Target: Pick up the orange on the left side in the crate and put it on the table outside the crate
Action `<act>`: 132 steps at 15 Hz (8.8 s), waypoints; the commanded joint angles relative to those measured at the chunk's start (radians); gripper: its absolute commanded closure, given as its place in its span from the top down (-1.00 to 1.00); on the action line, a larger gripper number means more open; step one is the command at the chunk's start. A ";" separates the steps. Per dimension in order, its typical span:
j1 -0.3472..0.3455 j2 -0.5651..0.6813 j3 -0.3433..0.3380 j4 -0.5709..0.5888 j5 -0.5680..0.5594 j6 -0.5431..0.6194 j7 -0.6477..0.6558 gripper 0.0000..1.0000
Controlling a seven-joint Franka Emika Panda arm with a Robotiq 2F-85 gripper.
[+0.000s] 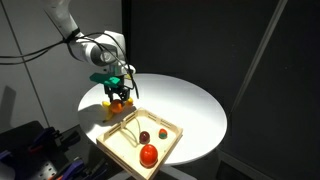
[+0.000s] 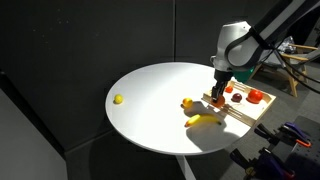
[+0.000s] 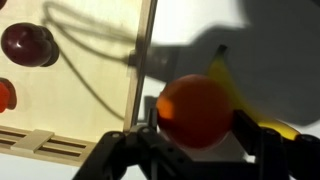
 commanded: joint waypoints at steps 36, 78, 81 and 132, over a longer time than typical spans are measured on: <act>0.049 0.122 0.020 0.175 -0.027 -0.068 -0.019 0.00; 0.044 -0.011 -0.004 0.110 -0.007 -0.100 0.186 1.00; 0.040 -0.066 -0.003 0.078 -0.003 -0.109 0.202 1.00; 0.038 -0.461 -0.013 -0.143 0.031 -0.277 0.162 1.00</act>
